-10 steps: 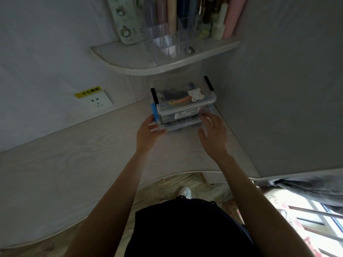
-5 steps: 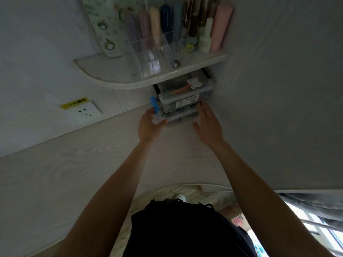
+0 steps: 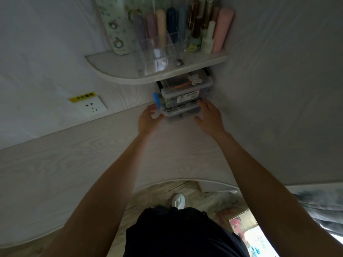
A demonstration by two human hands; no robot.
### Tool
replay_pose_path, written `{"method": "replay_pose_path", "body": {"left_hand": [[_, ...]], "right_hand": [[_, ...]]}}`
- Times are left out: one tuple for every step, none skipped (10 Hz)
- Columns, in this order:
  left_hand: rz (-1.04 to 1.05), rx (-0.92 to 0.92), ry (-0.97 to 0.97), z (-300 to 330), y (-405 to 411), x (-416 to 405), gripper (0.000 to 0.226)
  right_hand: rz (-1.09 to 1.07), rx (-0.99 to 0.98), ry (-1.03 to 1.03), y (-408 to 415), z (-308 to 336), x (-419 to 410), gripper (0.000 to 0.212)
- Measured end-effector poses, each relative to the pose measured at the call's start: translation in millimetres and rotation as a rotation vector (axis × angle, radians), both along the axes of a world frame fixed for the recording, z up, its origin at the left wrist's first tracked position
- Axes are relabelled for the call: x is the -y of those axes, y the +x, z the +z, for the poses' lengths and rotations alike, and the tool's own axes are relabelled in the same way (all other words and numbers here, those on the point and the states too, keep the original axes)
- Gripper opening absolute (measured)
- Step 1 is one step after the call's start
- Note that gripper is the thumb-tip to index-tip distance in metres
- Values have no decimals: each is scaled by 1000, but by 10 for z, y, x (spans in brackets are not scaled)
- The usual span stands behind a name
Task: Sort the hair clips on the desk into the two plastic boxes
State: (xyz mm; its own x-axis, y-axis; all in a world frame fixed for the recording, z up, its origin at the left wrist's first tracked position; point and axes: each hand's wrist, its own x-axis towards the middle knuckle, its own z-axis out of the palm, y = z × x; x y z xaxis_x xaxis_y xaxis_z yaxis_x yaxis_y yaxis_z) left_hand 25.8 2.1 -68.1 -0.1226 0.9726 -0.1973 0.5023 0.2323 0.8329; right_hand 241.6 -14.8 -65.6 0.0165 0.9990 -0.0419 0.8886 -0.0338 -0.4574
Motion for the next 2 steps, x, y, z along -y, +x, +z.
{"method": "replay_pose_path", "body": {"left_hand": [[47, 85, 24, 42, -147, 137, 36], [136, 195, 46, 39, -278, 283, 27]], "right_hand": [[-125, -168, 234, -135, 128, 150, 39], [-277, -384, 363, -307, 274, 331, 23]]}}
